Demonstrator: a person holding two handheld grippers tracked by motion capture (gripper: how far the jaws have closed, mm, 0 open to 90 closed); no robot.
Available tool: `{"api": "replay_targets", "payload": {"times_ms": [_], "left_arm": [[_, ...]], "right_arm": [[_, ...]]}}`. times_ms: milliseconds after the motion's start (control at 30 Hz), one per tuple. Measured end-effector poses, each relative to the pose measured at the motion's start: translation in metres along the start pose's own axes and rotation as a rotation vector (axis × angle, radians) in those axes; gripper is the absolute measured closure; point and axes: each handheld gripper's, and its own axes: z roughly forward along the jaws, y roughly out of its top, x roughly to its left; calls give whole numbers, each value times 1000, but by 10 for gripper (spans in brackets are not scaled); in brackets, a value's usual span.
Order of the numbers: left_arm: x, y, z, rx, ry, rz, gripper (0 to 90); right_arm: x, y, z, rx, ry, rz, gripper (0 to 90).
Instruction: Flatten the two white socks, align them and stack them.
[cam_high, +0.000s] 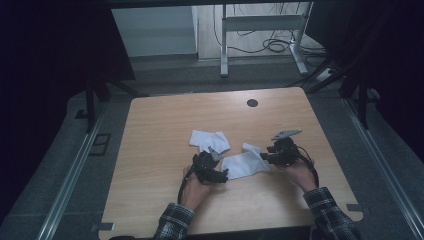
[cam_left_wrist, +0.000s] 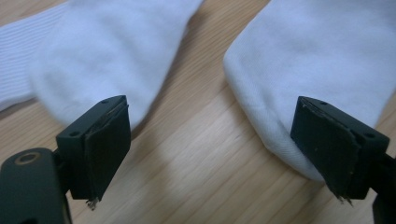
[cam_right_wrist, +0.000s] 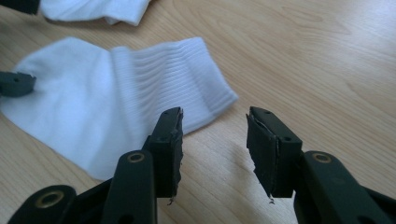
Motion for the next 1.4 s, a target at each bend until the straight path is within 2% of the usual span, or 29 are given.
{"api": "replay_targets", "payload": {"times_ms": [133,167,333,433,533,700,800,900,933,967,1033,1100,1200,1300,1400], "left_arm": [[5,-6,-7,15,26,17,128],[10,-11,-11,20,38,22,128],[20,-22,-17,19,33,-3,128],[29,-31,-22,15,32,-25,128],[36,-36,-26,22,42,-32,128],[44,-42,-30,31,60,-44,128],[52,-46,-32,30,64,-67,128],[54,-47,-33,29,72,-70,128],[54,-47,-33,29,72,-70,130],[55,-46,-34,16,63,-76,130],[57,-44,-35,2,48,-98,130],[57,-43,-35,-3,54,-102,131],[58,-43,-35,-2,64,-104,131],[63,-46,-31,2,71,-117,131],[64,-47,-30,9,73,-115,131]], "right_arm": [[2,2,4,2,-3,-8,551],[3,5,6,-8,-6,-5,544],[5,10,17,-18,-7,-4,513],[9,8,28,10,-12,-11,501],[11,5,34,35,-27,-43,495],[8,1,28,52,-32,-26,493],[8,-6,18,84,-20,-1,495],[11,-9,11,111,-9,-14,511],[11,-9,11,111,-9,-14,511],[13,-7,5,92,-40,-38,517],[10,-4,2,57,-51,-21,528],[5,1,4,38,-74,-17,530],[-2,4,14,32,-98,-9,530],[-6,3,23,46,-94,8,522],[-5,0,22,50,-87,10,522]]}}
